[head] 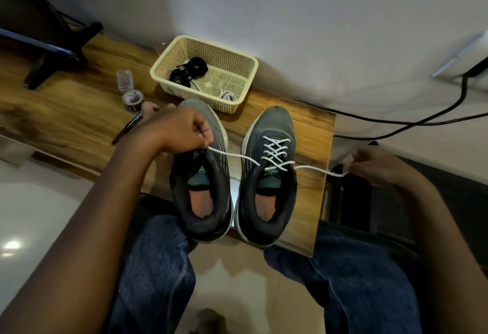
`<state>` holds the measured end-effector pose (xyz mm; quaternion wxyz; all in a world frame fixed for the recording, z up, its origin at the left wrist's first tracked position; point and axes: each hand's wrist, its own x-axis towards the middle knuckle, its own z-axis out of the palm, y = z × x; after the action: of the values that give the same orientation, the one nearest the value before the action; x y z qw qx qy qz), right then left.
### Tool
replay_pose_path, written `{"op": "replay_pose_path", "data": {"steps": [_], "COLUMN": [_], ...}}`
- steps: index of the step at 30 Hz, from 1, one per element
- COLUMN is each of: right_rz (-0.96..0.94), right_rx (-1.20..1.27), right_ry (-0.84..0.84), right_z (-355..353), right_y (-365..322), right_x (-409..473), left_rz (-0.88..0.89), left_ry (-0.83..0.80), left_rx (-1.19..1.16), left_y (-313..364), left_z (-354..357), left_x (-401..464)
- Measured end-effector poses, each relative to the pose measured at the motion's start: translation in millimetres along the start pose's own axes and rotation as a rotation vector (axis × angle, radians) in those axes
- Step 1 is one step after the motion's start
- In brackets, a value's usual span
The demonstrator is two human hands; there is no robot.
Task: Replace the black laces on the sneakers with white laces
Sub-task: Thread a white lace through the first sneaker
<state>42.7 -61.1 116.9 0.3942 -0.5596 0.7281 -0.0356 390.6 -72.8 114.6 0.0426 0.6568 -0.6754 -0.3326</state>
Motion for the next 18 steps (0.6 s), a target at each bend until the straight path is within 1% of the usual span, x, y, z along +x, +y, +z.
{"op": "replay_pose_path", "data": {"steps": [2, 4, 6, 8, 12, 15, 18], "right_rz": [-0.164, -0.296, -0.383, -0.434, -0.465, -0.458, -0.436], "right_rx": [0.001, 0.018, -0.003, -0.020, 0.062, 0.143, 0.177], "right_ry": [-0.061, -0.140, -0.238, -0.275, -0.246, -0.334, -0.374], "right_z": [6, 13, 23, 32, 35, 28, 19], "right_y": [-10, -20, -29, -36, -39, -34, -26], "right_x": [-2, -2, -4, -4, -3, -6, -7], "left_rz": [0.045, 0.103, 0.169, 0.203, 0.238, 0.222, 0.206], "left_ry": [-0.007, -0.033, -0.049, -0.057, -0.075, -0.101, -0.144], "left_rx": [-0.047, -0.018, 0.039, 0.060, -0.010, -0.041, -0.071], "left_y": [12, 25, 38, 48, 55, 48, 36], "left_z": [6, 15, 25, 35, 43, 38, 29], "left_x": [-2, -2, -2, 0, 3, 5, 6]}}
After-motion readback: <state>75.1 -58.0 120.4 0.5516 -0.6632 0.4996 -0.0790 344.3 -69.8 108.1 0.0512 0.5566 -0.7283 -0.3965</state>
